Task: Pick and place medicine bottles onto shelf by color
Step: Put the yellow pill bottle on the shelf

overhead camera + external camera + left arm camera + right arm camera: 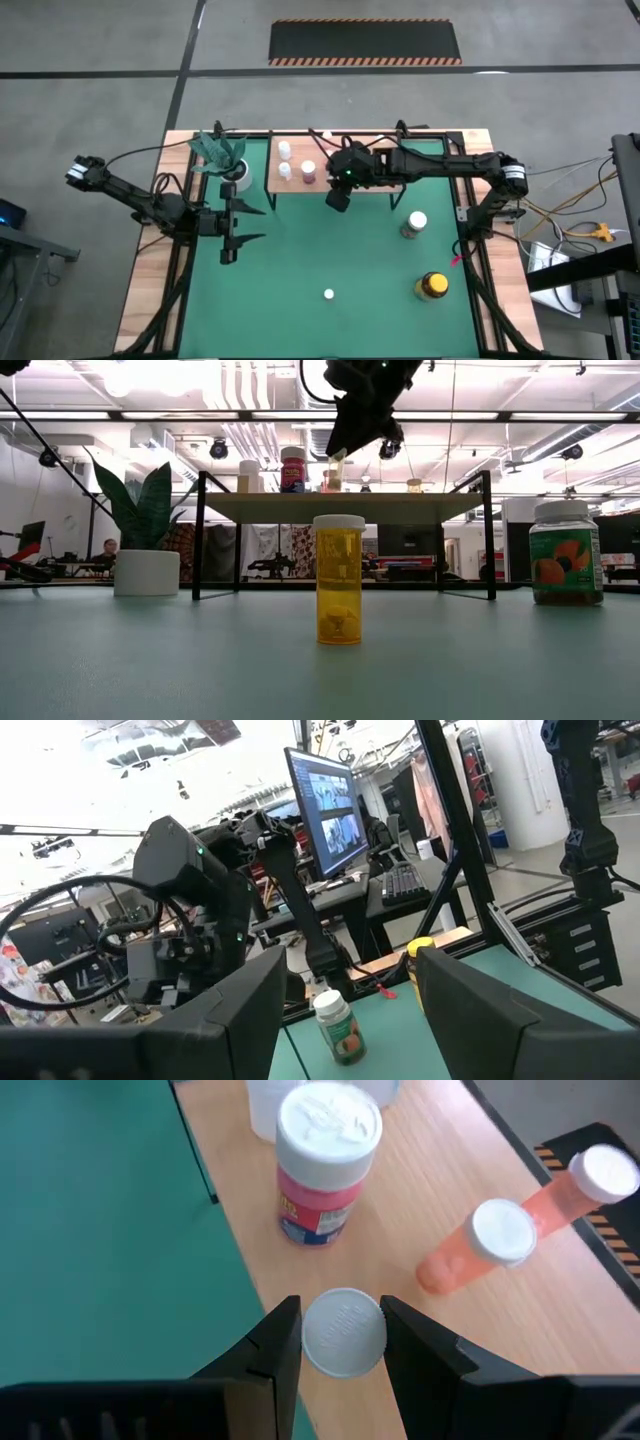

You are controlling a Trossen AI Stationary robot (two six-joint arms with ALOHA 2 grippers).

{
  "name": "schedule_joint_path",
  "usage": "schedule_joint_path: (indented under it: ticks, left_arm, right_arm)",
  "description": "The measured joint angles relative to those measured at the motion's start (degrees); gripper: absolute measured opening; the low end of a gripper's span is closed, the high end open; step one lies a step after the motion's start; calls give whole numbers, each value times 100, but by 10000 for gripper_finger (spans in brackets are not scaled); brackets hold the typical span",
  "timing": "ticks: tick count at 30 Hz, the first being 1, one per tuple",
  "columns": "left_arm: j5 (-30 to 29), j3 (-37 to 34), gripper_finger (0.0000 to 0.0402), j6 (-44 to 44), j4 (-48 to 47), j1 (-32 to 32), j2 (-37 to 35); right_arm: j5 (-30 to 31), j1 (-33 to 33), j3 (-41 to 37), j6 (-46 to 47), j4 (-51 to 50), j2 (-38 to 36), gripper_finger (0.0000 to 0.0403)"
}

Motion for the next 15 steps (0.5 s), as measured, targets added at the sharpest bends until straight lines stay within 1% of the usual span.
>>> schedule_joint_path:
  ticks: [5, 15]
  left_arm:
    - [-17, 0, 206, 0, 0, 0, 0]
    - [-17, 0, 206, 0, 0, 0, 0]
  right_arm:
    - [3, -18, 0, 2, 128, 28, 114]
    - [8, -38, 0, -2, 62, 117, 114]
